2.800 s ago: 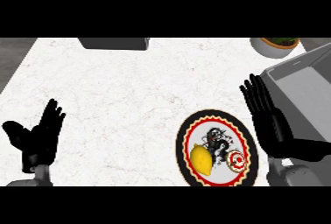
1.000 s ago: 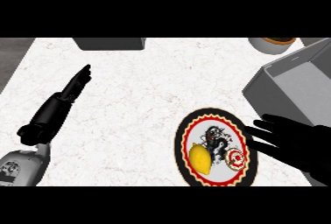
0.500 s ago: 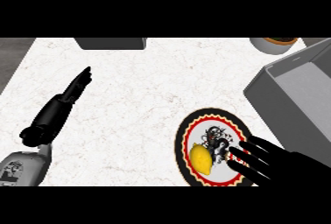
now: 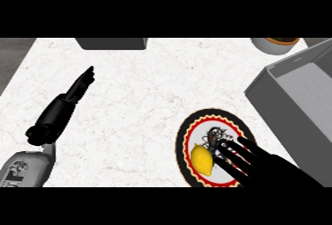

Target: Pick the cupcake from the plate and place it in the cardboard box

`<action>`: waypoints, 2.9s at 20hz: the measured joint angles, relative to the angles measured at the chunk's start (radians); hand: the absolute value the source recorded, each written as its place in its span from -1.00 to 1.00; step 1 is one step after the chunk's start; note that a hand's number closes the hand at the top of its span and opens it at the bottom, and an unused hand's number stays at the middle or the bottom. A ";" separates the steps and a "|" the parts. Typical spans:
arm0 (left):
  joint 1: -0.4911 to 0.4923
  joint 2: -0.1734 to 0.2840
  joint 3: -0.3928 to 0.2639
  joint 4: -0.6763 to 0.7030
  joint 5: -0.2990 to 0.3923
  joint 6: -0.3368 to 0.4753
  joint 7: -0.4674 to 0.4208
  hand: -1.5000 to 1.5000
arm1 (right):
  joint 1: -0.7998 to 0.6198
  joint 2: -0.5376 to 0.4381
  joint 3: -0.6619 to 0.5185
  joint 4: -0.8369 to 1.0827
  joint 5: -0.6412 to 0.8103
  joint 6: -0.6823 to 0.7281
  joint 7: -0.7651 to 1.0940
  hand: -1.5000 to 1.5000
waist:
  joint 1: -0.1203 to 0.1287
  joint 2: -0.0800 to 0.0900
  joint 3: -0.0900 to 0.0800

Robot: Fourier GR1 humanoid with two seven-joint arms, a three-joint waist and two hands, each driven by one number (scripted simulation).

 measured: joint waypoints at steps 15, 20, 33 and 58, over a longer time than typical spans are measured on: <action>0.000 -0.034 0.061 -0.028 -0.031 -0.061 0.019 0.00 | 0.002 0.126 0.009 0.191 0.254 -0.056 -0.122 -1.00 | 0.000 0.000 0.000; -0.006 -0.045 0.081 -0.007 -0.047 -0.080 0.007 0.00 | 0.016 0.157 -0.002 0.260 0.299 -0.083 -0.193 -1.00 | -0.001 0.001 0.000; 0.000 -0.069 0.110 -0.011 -0.077 -0.112 0.002 0.00 | 0.011 0.242 -0.038 0.447 0.442 -0.174 -0.270 -1.00 | 0.001 0.001 0.000; -0.023 -0.108 0.109 -0.044 -0.107 -0.133 0.030 0.00 | -0.224 0.602 -0.351 0.851 0.408 -0.376 -0.172 1.00 | 0.031 0.013 0.001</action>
